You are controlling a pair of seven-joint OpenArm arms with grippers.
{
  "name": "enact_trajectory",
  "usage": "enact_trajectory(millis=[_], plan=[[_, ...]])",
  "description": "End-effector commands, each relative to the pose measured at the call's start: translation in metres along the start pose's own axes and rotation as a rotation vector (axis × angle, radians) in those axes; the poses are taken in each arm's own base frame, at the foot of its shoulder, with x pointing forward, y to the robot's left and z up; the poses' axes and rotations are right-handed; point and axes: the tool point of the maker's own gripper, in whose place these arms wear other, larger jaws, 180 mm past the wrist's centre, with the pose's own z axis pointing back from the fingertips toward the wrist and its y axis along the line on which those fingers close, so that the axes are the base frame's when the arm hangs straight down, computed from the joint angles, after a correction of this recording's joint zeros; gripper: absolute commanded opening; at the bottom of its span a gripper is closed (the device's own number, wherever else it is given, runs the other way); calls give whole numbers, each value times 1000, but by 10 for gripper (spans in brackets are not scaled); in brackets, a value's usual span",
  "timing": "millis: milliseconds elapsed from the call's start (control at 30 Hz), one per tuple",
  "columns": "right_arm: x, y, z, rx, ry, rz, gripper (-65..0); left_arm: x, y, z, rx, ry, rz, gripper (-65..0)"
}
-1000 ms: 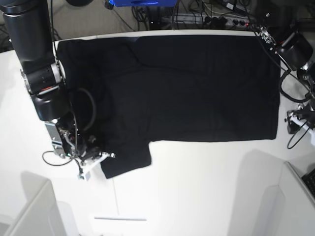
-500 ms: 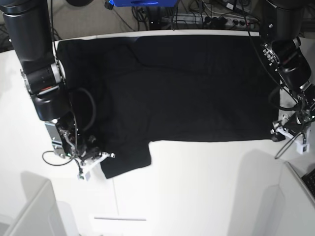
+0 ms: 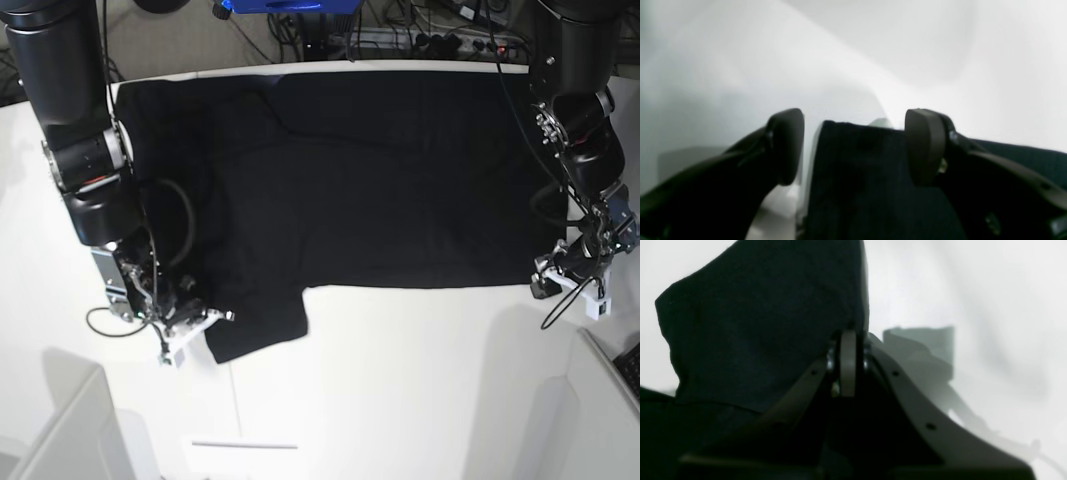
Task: Fold the T-shirt properly
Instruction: 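Move the left gripper to the other hem corner and grasp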
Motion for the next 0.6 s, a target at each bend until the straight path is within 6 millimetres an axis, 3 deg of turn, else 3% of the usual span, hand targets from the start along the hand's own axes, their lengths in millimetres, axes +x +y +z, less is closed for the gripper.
enact_trajectory(millis=[0,300,567], plan=[[18,1,6,2,-24,12,-650,18,8,5,22,-30,-1,-193],[19,2,6,3,-27,13,-650,11,8,4,23,-19,1,-216],[17,1,6,2,-24,12,-650,-2,10,3,27,5,-1,-571]])
